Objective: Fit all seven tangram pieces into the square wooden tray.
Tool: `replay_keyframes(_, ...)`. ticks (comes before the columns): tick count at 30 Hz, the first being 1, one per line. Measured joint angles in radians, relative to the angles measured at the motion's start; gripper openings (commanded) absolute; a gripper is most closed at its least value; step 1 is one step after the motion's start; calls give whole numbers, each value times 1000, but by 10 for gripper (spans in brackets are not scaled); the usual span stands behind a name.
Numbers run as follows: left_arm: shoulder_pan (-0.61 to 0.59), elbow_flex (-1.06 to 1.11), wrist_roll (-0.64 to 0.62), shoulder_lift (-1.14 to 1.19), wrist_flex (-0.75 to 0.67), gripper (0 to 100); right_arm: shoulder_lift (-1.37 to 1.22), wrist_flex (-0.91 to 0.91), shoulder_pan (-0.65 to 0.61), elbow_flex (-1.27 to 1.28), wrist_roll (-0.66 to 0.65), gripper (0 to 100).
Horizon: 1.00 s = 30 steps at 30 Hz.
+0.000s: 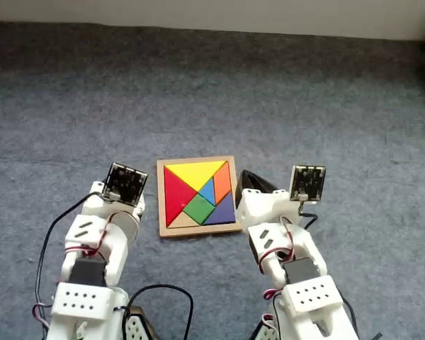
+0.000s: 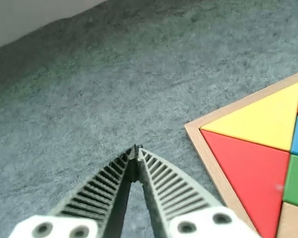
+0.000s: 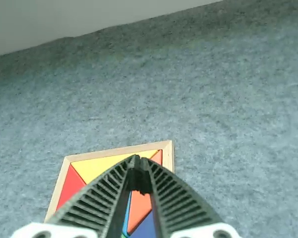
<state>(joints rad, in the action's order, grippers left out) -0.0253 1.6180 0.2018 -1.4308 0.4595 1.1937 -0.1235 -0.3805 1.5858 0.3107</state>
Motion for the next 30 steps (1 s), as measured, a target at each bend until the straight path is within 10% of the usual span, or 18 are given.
replay_keyframes(7, 0, 57, 0, -353, 137, 24, 169, 0, 2, 84, 0, 5)
replay_keyframes(30, 0, 58, 0, -373, 227, 24, 623, -195, 129, 91, 0, 5)
